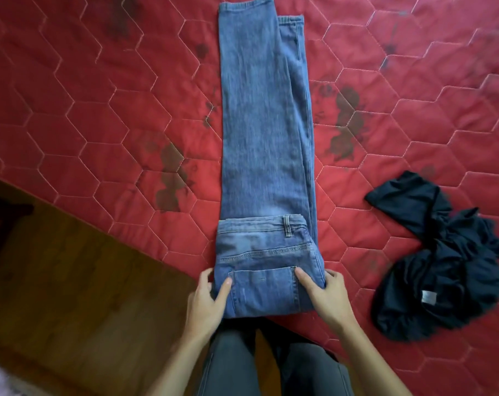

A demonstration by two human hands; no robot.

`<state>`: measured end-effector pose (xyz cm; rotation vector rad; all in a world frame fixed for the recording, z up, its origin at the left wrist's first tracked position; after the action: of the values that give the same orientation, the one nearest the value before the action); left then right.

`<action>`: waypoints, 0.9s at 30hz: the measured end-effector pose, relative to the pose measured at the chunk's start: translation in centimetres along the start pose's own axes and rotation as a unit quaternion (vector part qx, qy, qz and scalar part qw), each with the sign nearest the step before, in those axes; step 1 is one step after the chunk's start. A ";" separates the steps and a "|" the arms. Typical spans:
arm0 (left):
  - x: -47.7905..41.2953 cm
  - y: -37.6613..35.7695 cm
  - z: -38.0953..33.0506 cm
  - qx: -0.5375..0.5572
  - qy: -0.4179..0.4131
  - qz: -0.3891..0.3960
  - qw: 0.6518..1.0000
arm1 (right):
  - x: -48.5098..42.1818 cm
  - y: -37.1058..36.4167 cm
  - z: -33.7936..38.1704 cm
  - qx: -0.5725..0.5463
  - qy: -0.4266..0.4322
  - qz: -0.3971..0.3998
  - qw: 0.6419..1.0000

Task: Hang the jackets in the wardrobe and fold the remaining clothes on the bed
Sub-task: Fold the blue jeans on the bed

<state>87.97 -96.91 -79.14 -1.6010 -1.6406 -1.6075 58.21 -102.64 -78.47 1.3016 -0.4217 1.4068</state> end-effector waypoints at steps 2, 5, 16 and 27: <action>0.6 0.2 0.7 -0.069 -0.015 -0.005 0.997 | -0.1 0.0 -0.8 -0.027 -0.034 0.009 0.999; 0.5 0.1 0.7 -0.034 0.028 0.005 0.999 | -0.8 0.7 -2.3 -0.035 -0.082 -0.008 0.996; -2.4 5.2 -9.3 0.042 -0.055 0.024 0.997 | -1.0 5.8 7.2 -0.058 0.002 0.069 0.996; -8.8 10.4 -18.5 0.194 -0.097 0.012 0.976 | -6.5 7.1 20.5 -0.104 0.197 0.084 0.971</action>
<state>91.26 -119.42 -76.11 -1.5965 -1.8834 -1.0582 60.01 -124.92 -74.46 0.8055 -0.4025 1.6707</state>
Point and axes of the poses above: each hand's wrist, its own x-axis away from the middle knuckle, its own y-axis out of the back of the hand, z = x × y, the point moved 9 cm from there along -x, towards the middle knuckle, and after that the axes turned 3 degrees about -x, right-handed, at the moved point
